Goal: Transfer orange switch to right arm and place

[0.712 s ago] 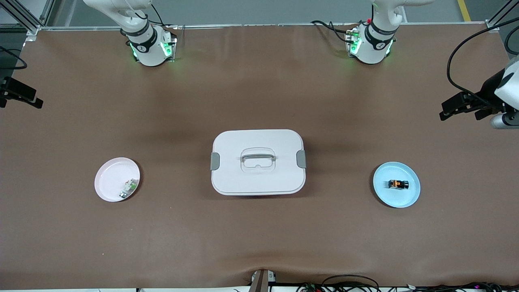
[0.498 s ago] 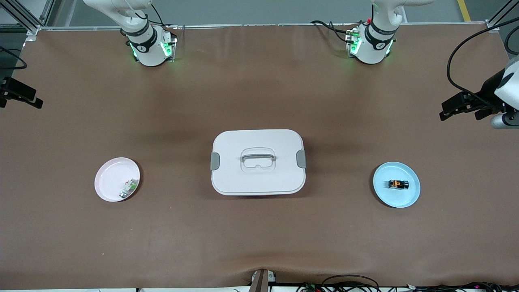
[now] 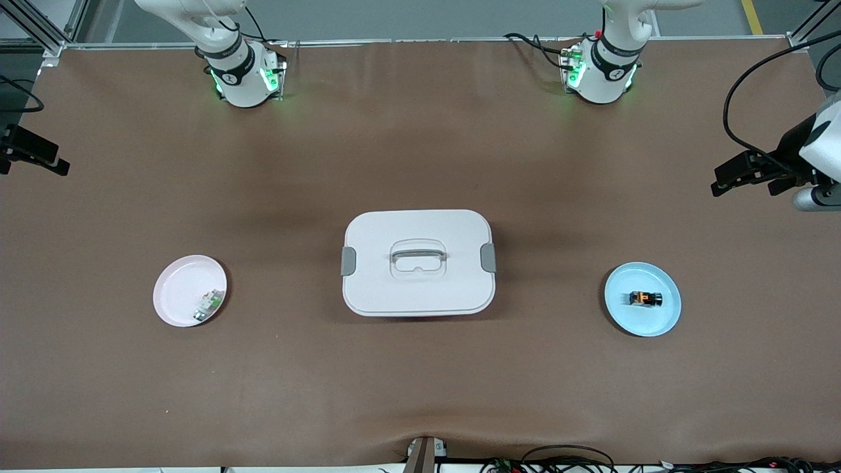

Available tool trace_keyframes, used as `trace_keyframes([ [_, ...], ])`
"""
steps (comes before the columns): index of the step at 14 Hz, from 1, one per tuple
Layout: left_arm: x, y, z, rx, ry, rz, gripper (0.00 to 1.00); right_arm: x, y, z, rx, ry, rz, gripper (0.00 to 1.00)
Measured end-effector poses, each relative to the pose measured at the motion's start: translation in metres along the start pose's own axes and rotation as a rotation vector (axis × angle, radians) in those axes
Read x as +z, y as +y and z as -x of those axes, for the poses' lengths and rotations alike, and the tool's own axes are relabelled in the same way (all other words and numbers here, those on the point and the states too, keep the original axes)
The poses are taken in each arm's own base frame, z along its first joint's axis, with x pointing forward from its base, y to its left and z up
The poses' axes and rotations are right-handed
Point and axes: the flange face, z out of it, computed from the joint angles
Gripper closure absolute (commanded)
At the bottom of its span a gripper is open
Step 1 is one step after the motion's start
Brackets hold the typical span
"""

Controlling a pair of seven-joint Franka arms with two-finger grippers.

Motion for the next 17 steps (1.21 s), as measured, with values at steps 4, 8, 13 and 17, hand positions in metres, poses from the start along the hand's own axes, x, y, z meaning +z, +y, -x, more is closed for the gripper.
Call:
trace_keyframes([
  [4, 0.029, -0.015, -0.013, -0.028, -0.052, -0.002, 0.0, 0.0, 0.0, 0.0, 0.0, 0.0, 0.0, 0.0],
  [8, 0.099, -0.023, -0.049, -0.043, -0.093, -0.005, 0.0, 0.0, 0.0, 0.0, 0.0, 0.0, 0.0, 0.0],
  [13, 0.182, -0.023, -0.087, -0.043, -0.083, -0.007, 0.0, 0.0, 0.0, 0.0, 0.0, 0.0, 0.0, 0.0],
  [17, 0.226, -0.022, -0.107, -0.04, -0.043, -0.008, 0.0, 0.0, 0.0, 0.0, 0.0, -0.001, 0.0, 0.0],
])
